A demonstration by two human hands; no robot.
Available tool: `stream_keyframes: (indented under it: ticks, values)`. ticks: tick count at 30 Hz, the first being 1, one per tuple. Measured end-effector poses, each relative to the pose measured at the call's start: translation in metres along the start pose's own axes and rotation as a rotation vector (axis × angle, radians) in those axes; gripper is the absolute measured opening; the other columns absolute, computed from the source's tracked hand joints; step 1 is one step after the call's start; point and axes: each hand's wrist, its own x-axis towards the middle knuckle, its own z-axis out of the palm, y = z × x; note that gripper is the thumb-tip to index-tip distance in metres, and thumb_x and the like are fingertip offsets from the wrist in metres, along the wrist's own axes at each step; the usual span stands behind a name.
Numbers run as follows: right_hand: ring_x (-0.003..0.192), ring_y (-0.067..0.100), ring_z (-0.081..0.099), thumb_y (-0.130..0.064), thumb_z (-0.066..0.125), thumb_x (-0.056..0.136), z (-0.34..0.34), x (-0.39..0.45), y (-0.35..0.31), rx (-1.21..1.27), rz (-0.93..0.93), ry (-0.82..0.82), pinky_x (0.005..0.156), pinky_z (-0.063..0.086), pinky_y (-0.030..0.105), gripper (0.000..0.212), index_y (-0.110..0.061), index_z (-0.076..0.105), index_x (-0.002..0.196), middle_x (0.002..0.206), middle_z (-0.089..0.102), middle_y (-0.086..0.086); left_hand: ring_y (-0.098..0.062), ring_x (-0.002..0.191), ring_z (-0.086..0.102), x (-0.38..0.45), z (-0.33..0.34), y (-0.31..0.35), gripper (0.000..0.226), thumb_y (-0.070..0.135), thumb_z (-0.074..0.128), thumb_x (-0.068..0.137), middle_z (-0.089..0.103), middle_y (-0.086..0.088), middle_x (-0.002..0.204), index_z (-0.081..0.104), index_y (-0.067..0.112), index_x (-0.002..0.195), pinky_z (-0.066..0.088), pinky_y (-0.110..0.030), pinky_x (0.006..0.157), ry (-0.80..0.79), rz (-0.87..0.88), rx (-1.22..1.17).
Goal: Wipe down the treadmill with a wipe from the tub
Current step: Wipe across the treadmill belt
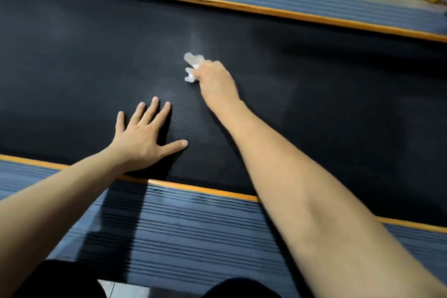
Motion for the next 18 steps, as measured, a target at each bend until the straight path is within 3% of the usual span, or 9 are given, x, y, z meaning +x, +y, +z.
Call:
stream_keyframes:
  ticks: [4,6,8,9,10,12,15,18]
  values:
    - [0.090,0.012,0.063,-0.030,0.048,0.100,-0.045,-0.046,0.086,-0.036,0.188,0.072,0.069,0.041,0.023,0.023,-0.030,0.067,0.115,0.093,0.067,-0.006,-0.020,0.156,-0.013,0.001,0.005,0.000,0.124,0.103,0.011,0.053,-0.015,0.009,0.169,-0.007,0.042,0.160,-0.009,-0.059,0.123,0.025,0.006,-0.010]
    - [0.097,0.016,0.062,-0.027,0.048,0.103,-0.076,-0.084,0.125,-0.031,0.407,0.196,0.079,0.046,0.025,0.030,-0.030,0.065,0.128,0.102,0.069,-0.004,-0.021,0.156,-0.014,0.002,0.008,0.002,0.125,0.102,0.011,0.054,-0.016,0.008,0.169,-0.007,0.040,0.160,-0.009,-0.060,0.122,0.026,0.007,-0.009]
    - [0.096,0.025,0.057,-0.026,0.049,0.104,-0.079,-0.087,0.126,-0.038,0.538,0.312,0.082,0.048,0.027,0.031,-0.027,0.066,0.129,0.104,0.068,0.003,-0.022,0.156,-0.013,0.003,0.008,0.002,0.125,0.101,0.011,0.053,-0.016,0.006,0.169,-0.007,0.039,0.161,-0.008,-0.061,0.122,0.030,0.004,0.000]
    - [0.090,0.020,0.058,-0.027,0.052,0.102,-0.073,-0.078,0.109,0.009,0.556,0.309,0.075,0.046,0.020,0.027,-0.028,0.069,0.123,0.093,0.067,-0.003,-0.022,0.156,-0.013,0.003,0.007,0.002,0.126,0.101,0.012,0.053,-0.016,0.006,0.169,-0.007,0.039,0.161,-0.008,-0.061,0.122,0.027,0.000,-0.003]
    - [0.080,0.009,0.057,-0.029,0.056,0.098,-0.058,-0.065,0.084,0.069,0.509,0.279,0.063,0.040,0.011,0.022,-0.029,0.072,0.113,0.079,0.064,-0.010,-0.022,0.156,-0.013,0.002,0.007,0.002,0.126,0.100,0.013,0.053,-0.016,0.007,0.169,-0.007,0.039,0.161,-0.008,-0.061,0.122,0.025,0.001,-0.011]
    - [0.065,-0.003,0.054,-0.030,0.059,0.093,-0.025,-0.042,0.022,0.151,0.242,0.194,0.053,0.035,0.013,0.013,-0.027,0.069,0.102,0.065,0.058,-0.013,-0.021,0.157,-0.012,0.001,0.007,0.002,0.126,0.101,0.017,0.053,-0.014,0.008,0.170,-0.004,0.040,0.161,-0.008,-0.060,0.122,0.035,0.004,-0.035]
    - [0.081,0.014,0.054,-0.033,0.043,0.096,0.003,-0.041,-0.037,0.054,-0.073,-0.031,0.070,0.046,0.029,0.027,-0.029,0.062,0.115,0.094,0.066,-0.006,-0.019,0.157,-0.010,0.001,0.001,0.002,0.128,0.102,0.024,0.050,-0.011,0.010,0.170,-0.002,0.041,0.161,-0.008,-0.057,0.123,0.009,-0.002,-0.075]
    - [0.096,0.021,0.060,-0.029,0.043,0.097,-0.022,-0.058,0.003,0.017,-0.041,-0.043,0.079,0.047,0.034,0.032,-0.028,0.066,0.120,0.113,0.068,-0.002,-0.017,0.157,-0.011,-0.005,-0.012,-0.008,0.139,0.104,0.034,0.041,-0.012,0.011,0.169,-0.004,0.042,0.160,-0.007,-0.053,0.125,-0.086,0.034,-0.035]
